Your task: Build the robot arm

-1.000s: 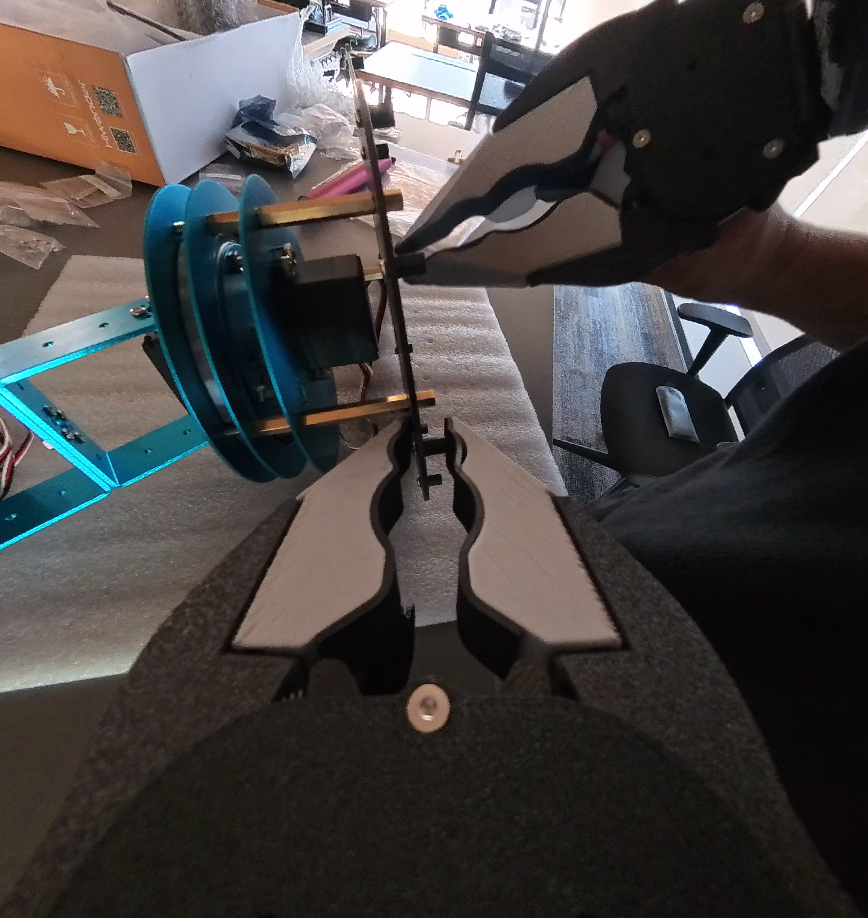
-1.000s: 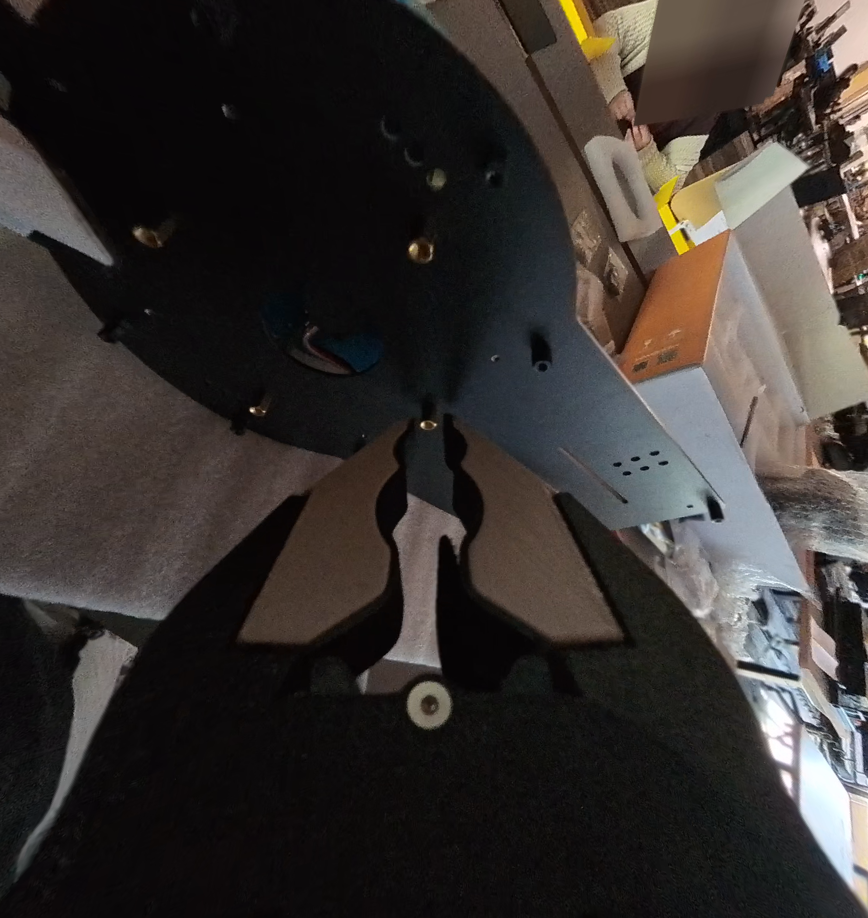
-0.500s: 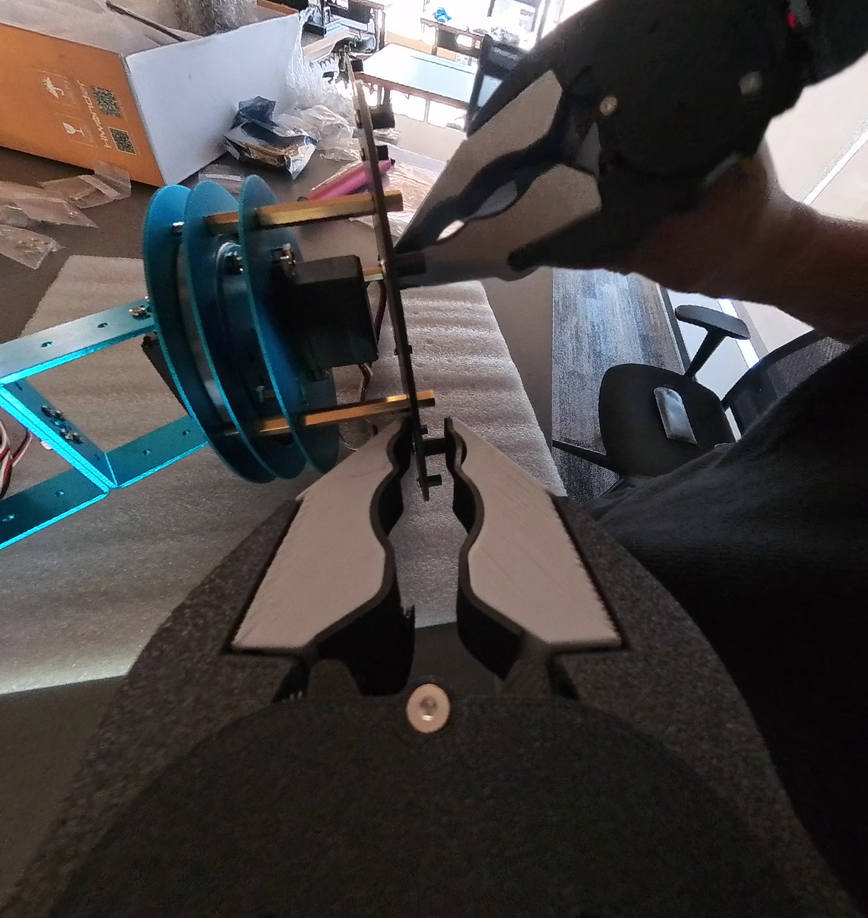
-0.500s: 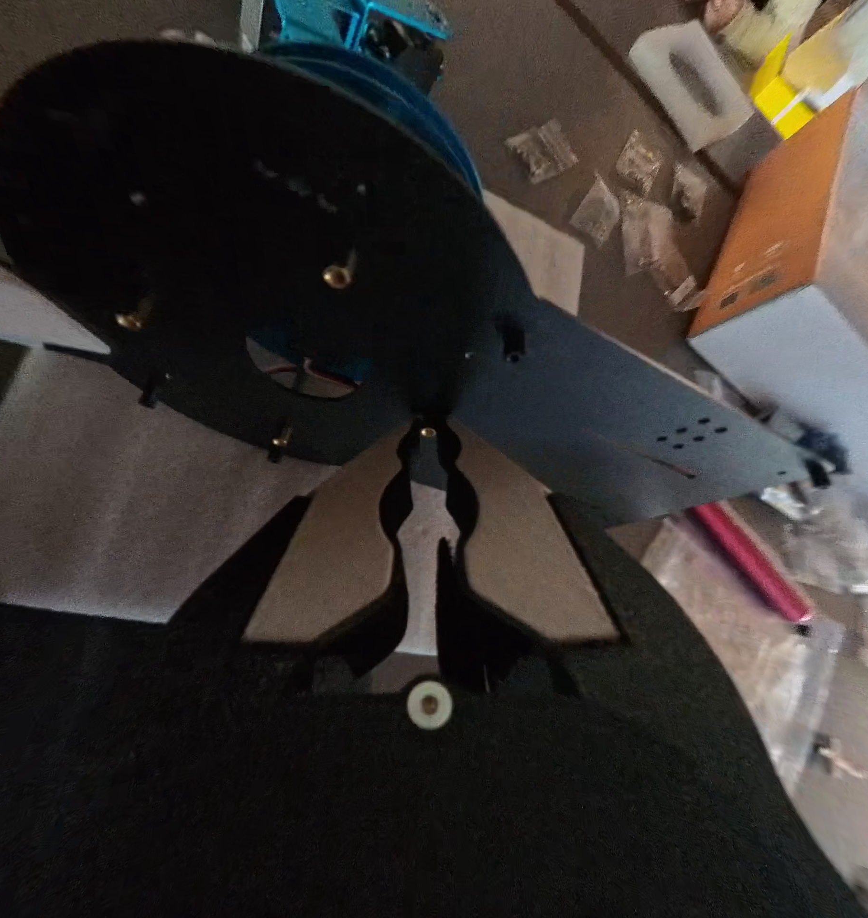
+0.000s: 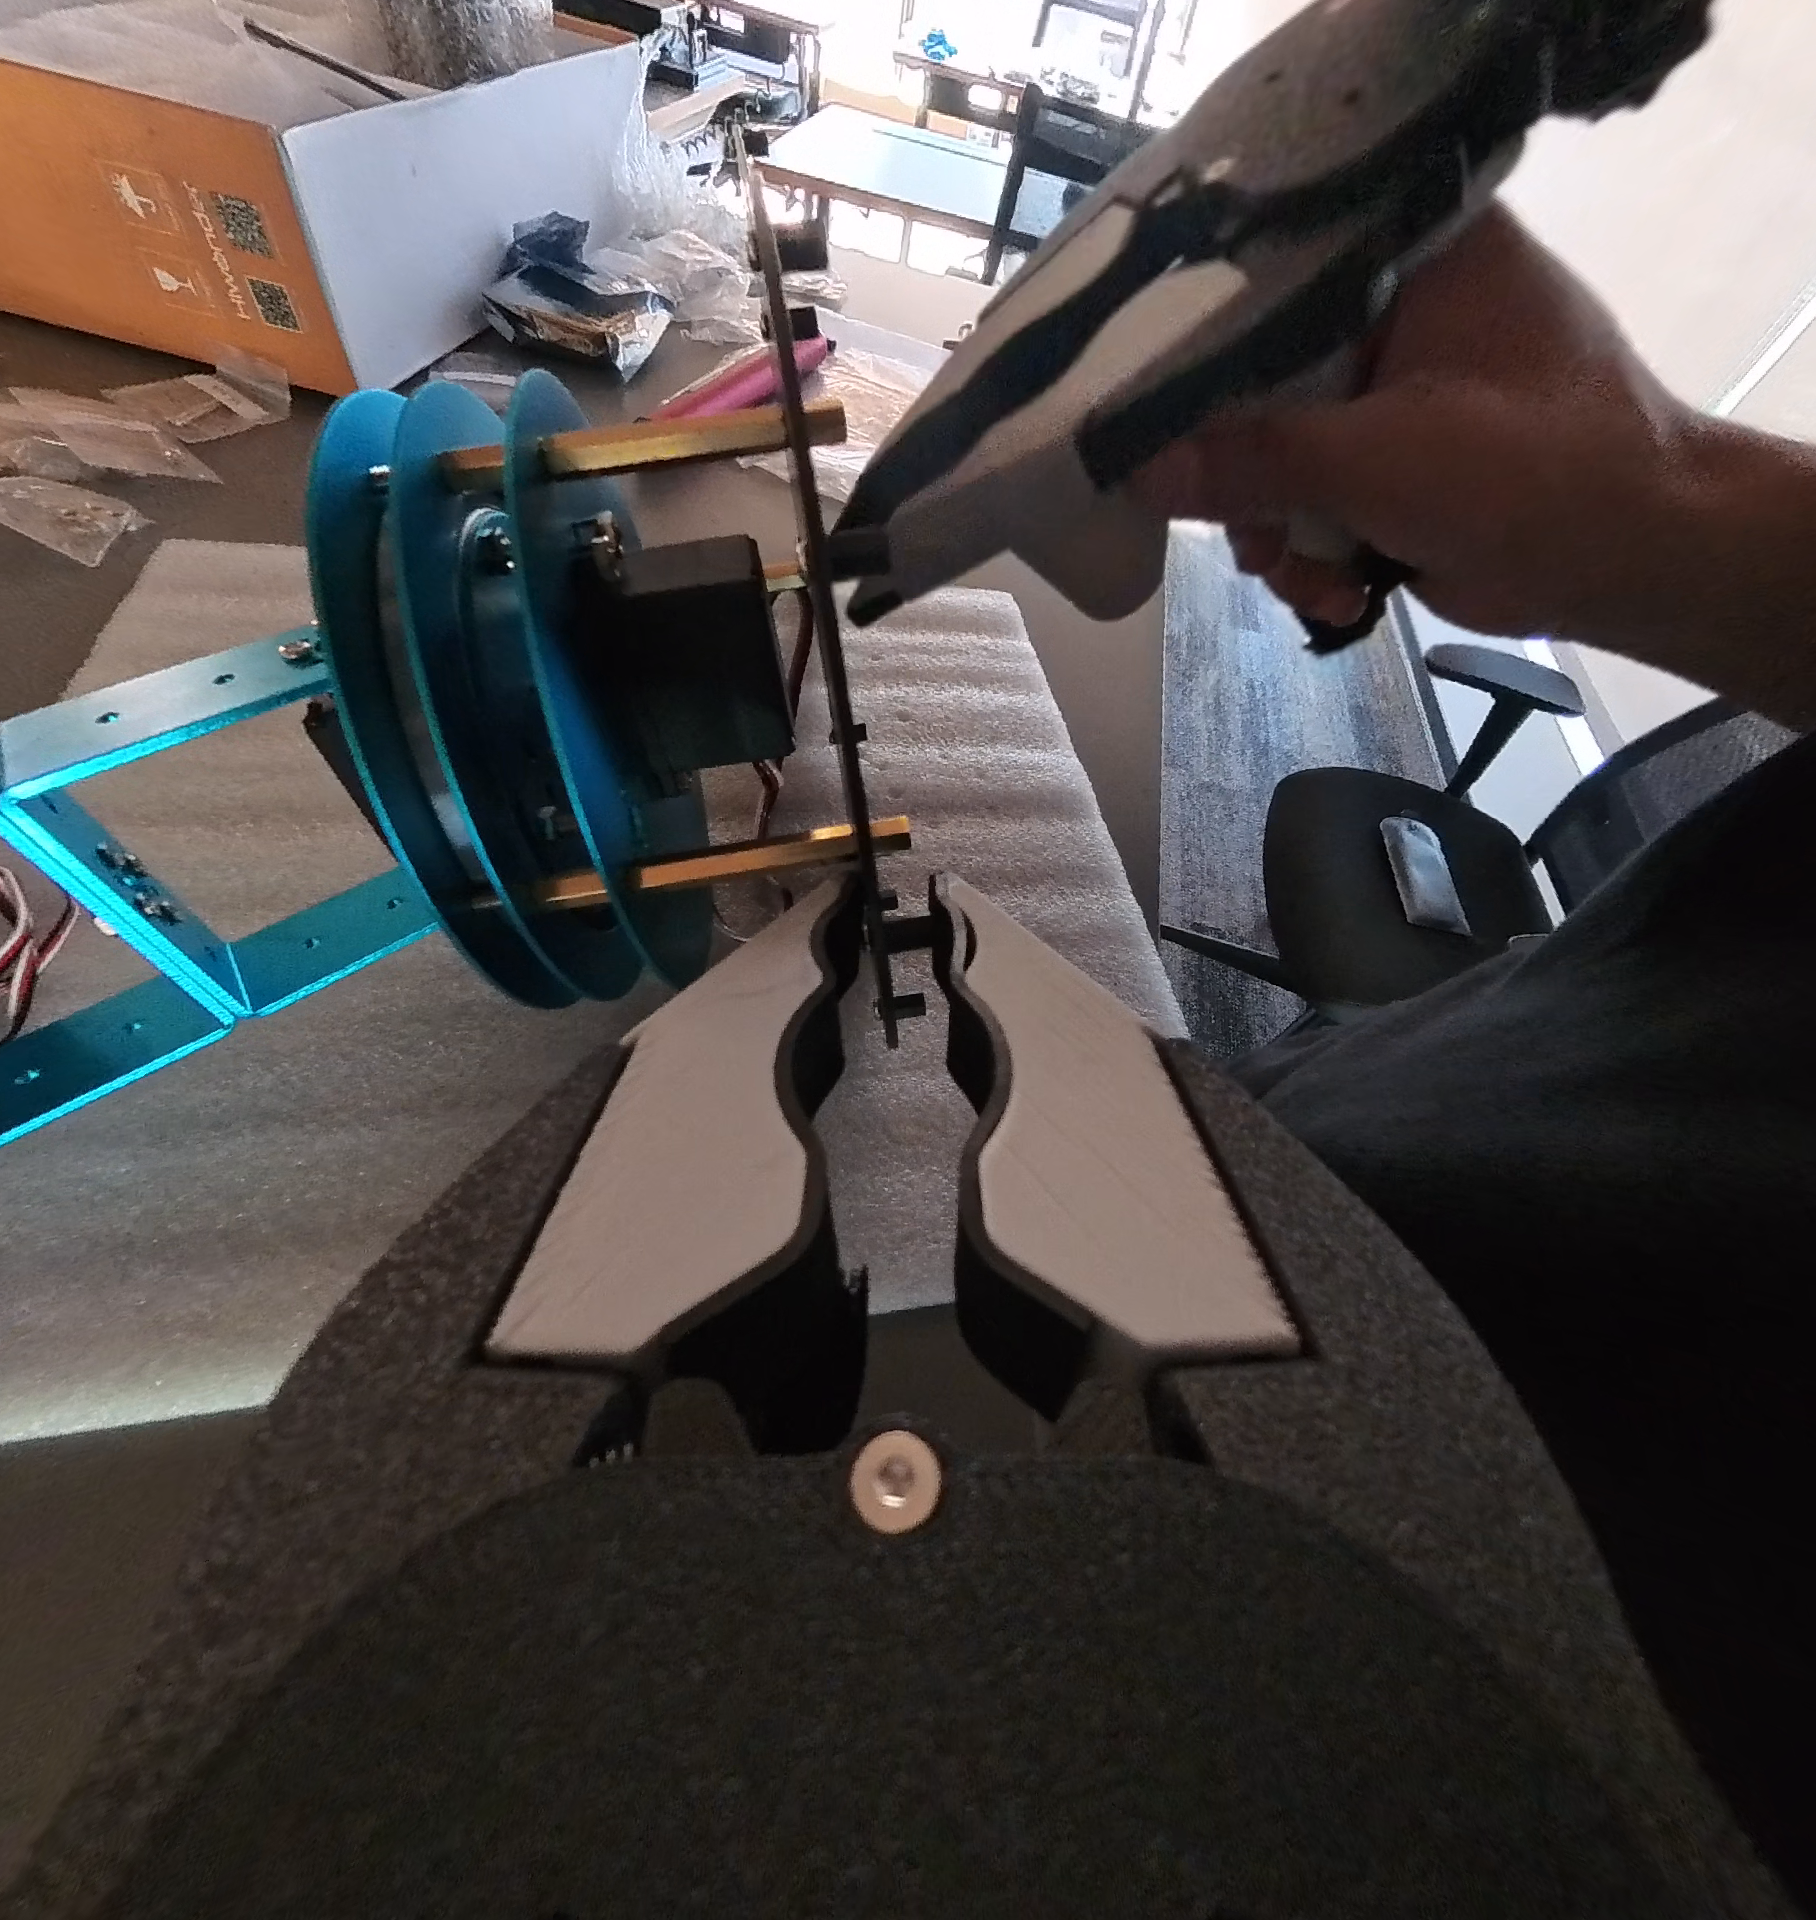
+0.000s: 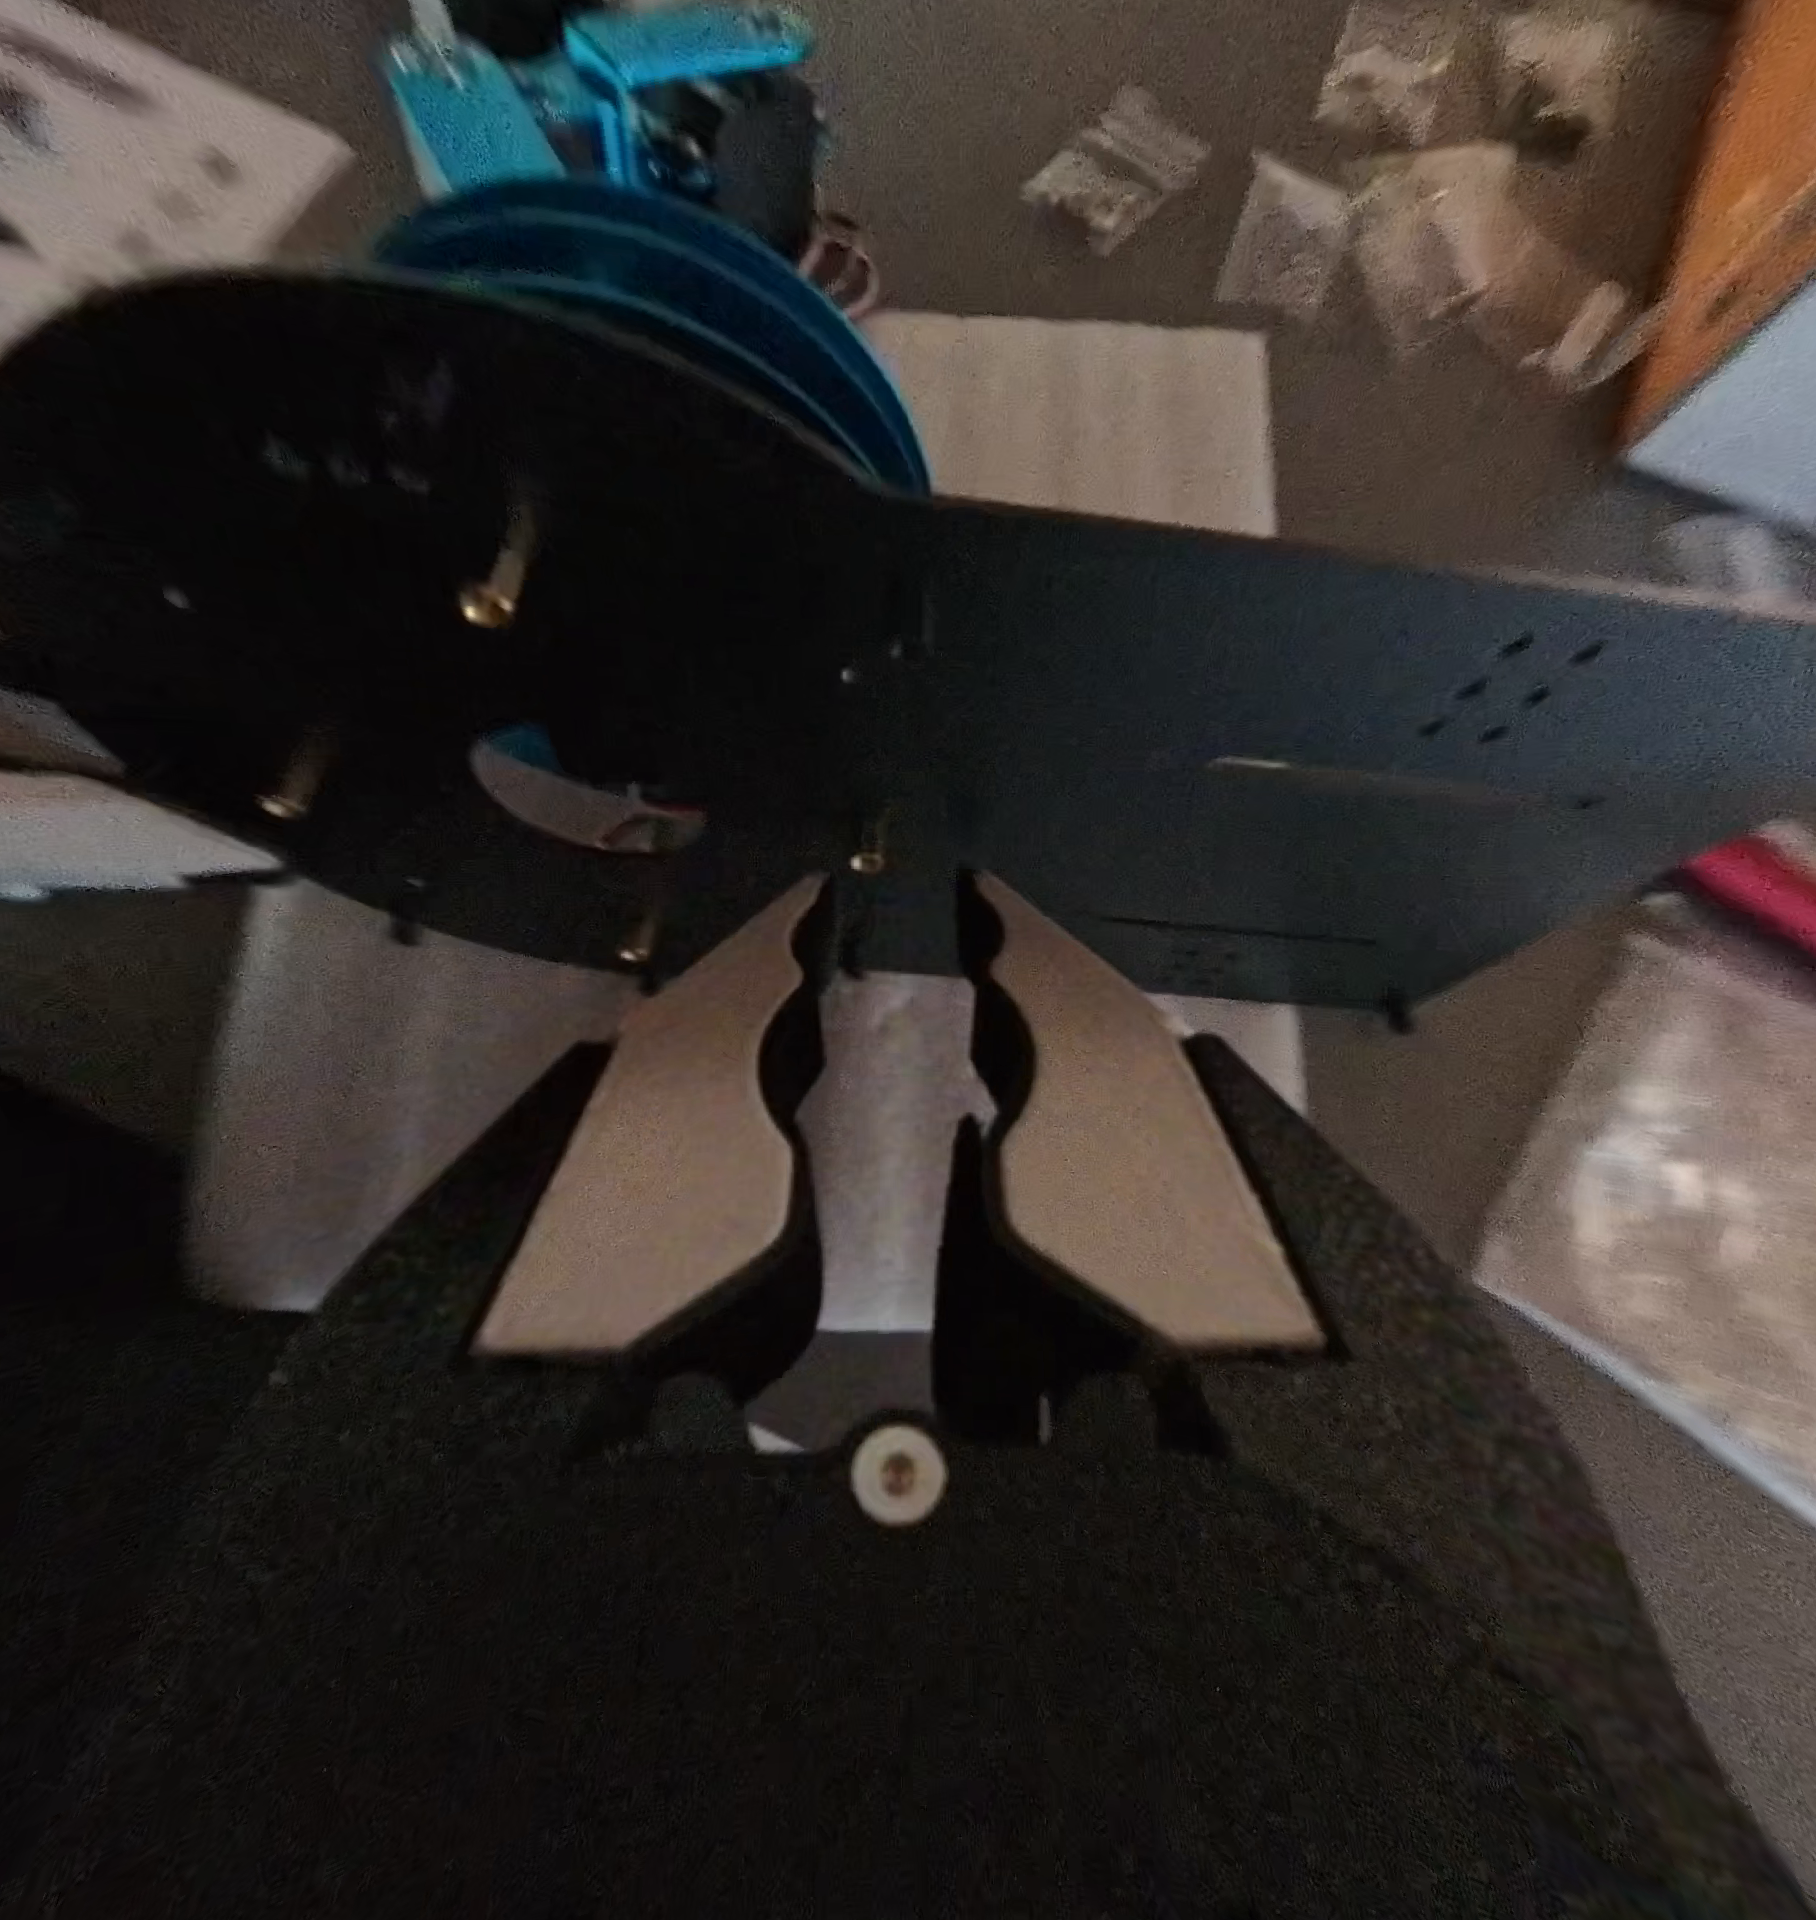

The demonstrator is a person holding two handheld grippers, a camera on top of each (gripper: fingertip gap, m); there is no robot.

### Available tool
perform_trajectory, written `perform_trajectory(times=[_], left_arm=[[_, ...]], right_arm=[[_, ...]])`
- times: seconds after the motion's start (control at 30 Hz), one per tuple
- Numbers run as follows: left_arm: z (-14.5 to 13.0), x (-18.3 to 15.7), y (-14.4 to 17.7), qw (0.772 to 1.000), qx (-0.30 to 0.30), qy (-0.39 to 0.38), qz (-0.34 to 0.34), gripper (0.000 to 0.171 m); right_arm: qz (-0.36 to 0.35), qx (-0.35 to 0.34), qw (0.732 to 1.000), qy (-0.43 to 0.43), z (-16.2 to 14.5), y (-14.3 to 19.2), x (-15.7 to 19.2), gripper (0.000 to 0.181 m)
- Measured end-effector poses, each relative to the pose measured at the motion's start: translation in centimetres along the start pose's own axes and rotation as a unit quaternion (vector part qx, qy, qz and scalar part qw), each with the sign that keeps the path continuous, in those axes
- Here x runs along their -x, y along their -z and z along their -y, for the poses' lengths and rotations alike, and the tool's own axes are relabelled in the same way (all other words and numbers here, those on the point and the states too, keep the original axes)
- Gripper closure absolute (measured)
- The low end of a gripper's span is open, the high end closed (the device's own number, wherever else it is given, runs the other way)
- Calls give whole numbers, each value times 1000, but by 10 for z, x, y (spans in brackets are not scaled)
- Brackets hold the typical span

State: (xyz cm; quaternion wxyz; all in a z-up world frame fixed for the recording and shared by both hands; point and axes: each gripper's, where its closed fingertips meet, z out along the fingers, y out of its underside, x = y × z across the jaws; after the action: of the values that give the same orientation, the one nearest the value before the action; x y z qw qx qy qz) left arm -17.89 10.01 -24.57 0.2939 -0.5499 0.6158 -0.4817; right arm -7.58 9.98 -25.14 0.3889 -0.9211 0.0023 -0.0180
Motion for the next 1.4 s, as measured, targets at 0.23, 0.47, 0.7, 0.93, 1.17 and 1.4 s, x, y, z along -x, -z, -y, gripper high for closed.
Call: perform_trajectory(times=[0.23,0.47,0.7,0.93,1.17,1.4], left_arm=[[0,0,0,1000,0,-2,0,160],[0,0,0,1000,-1,-3,3,160],[1,0,0,1000,-4,-4,2,160],[0,-1,0,1000,-2,-4,-3,160],[0,-1,0,1000,-1,-2,-1,160],[0,-1,0,1000,1,-2,-1,160]], right_arm=[[-107,24,981,162,8,-2,7,171],[-46,57,995,64,8,-2,5,176],[303,0,844,-443,8,0,9,177],[182,-18,949,-257,3,4,5,158],[-22,76,997,17,8,2,7,171],[-2,168,986,14,-1,-9,4,172]])
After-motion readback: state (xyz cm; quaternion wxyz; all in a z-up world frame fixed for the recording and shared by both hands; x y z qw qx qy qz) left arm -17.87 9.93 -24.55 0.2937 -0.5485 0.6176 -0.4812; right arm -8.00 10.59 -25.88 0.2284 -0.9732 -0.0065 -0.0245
